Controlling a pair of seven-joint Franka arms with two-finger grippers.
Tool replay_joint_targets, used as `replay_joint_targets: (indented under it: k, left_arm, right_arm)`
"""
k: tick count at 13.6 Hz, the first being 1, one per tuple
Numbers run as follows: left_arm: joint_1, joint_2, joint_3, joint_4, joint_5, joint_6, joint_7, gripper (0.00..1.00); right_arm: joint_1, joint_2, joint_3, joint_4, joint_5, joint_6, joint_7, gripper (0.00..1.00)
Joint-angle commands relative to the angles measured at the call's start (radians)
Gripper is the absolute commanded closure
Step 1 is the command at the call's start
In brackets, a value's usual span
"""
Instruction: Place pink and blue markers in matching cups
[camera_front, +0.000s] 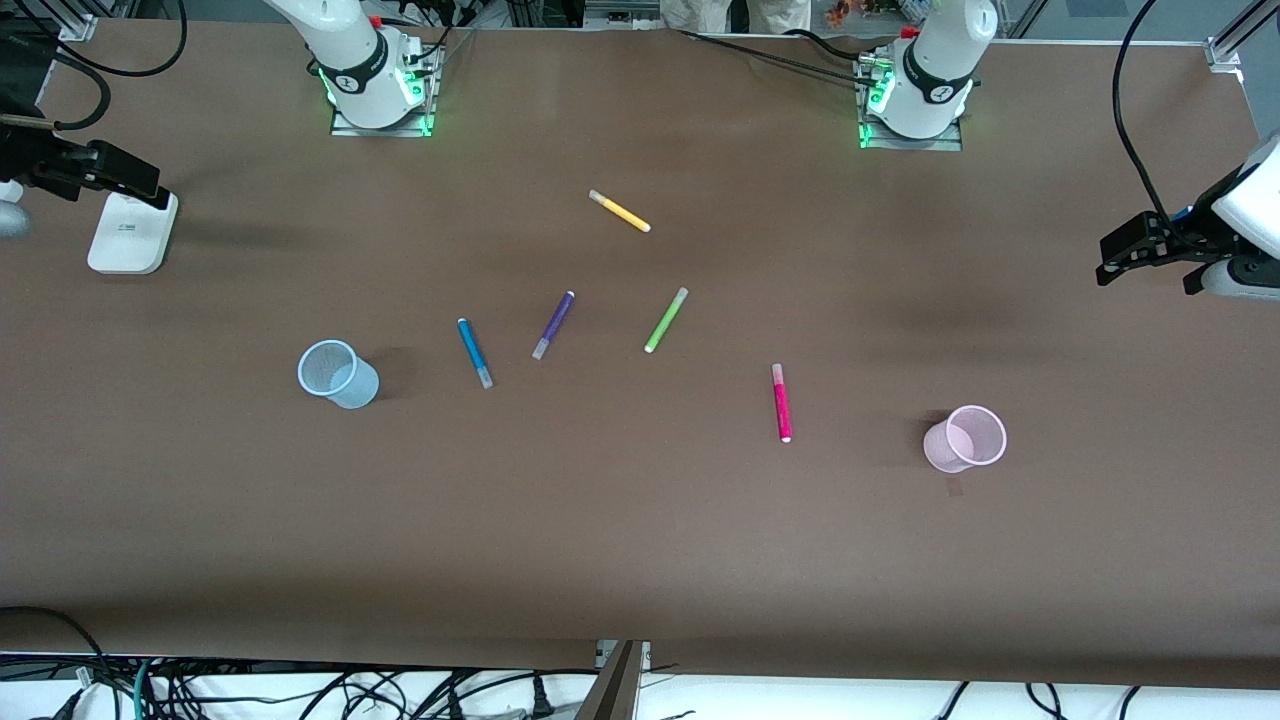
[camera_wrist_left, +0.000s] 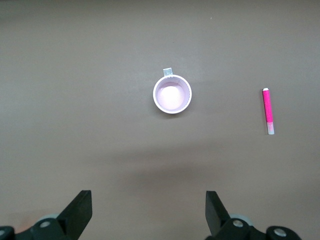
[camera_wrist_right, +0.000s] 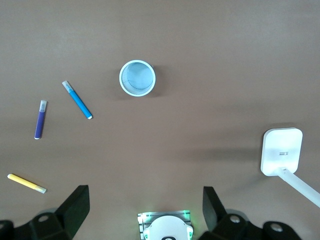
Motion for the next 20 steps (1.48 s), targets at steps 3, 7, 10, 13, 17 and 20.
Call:
replay_joint_targets:
  k: [3,7,10,13,17,20]
  left_arm:
    - [-0.004,0.011,-0.019,0.01,0.02,-0.014,-0.001,0.0]
    - [-0.006,0.011,-0.019,0.01,0.02,-0.014,-0.001,0.0]
    - [-0.006,0.015,-0.031,0.01,0.019,-0.014,-0.001,0.0]
    - [-0.004,0.052,-0.031,0.01,0.008,-0.048,0.001,0.0]
    - [-0.013,0.127,-0.037,0.022,0.003,-0.025,-0.007,0.0]
    - [-0.065,0.25,-0.048,0.111,-0.006,0.033,-0.062,0.0]
  right_arm:
    - [-0.013,-0.006,0.009,-0.002,-0.002,-0.008,-0.02,0.0]
    - [0.01,0.089,0.021,-0.002,0.005,0.013,-0.006,0.0]
    - [0.088,0.183,0.022,-0.005,0.006,0.098,-0.01,0.0]
    - [0.179,0.315,0.022,-0.016,0.018,0.228,-0.007,0.0]
    - [0.286,0.448,0.022,-0.066,0.021,0.433,-0.003,0.0]
    - [0.308,0.533,0.031,-0.097,0.023,0.587,-0.003,0.0]
